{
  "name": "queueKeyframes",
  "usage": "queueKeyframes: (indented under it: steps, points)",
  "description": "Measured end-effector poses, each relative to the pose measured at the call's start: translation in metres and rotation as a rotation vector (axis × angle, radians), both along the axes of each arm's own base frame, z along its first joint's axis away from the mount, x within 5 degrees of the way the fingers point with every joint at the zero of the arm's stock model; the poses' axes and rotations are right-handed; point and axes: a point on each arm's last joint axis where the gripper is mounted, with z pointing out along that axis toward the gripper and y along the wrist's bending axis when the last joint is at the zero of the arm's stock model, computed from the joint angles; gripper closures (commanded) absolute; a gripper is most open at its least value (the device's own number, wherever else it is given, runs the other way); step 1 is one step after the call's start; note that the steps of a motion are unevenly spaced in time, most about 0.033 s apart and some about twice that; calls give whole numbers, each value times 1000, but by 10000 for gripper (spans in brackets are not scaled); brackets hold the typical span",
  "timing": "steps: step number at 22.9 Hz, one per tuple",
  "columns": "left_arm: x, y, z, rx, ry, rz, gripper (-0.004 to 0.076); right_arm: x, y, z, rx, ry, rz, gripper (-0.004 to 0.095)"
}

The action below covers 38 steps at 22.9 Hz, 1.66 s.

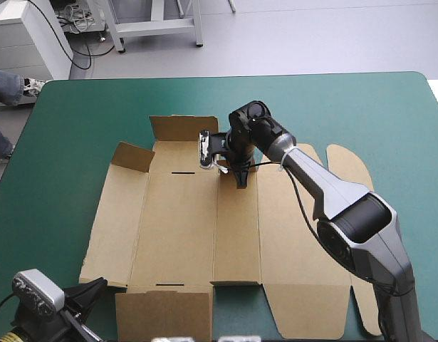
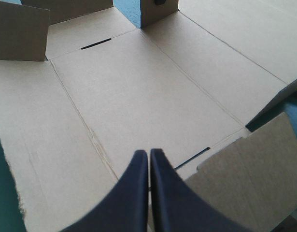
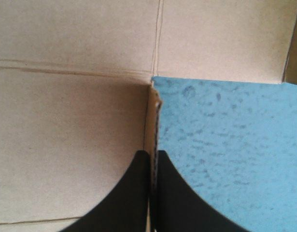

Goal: Fold the box

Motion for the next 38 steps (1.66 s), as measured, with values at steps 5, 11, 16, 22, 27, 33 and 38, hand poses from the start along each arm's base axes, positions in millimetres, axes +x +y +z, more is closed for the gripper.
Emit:
queueKeyframes:
  steps: [5, 11, 16, 22, 27, 33, 38]
  points:
    - [0, 0, 0, 0, 0, 0, 731, 3, 2, -1, 15, -22, 5, 858]
    - [0, 0, 0, 0, 0, 0, 731, 7, 12, -4, 52, -43, 9, 468]
    - [0, 0, 0, 0, 0, 0, 731, 7, 13, 58, 182, -113, -106, 470]
    - [0, 0, 0, 0, 0, 0, 731, -30, -19, 156, 419, -206, -376, 926]
    - [0, 0, 0, 0, 0, 0, 731, -86, -67, 232, 602, -302, -540, 928]
    - [0, 1, 0, 6, -2, 4, 731, -160, -120, 256, 685, -279, -631, 927]
    - [0, 1, 0, 7, -3, 4, 731, -212, -158, 227, 672, -203, -718, 927]
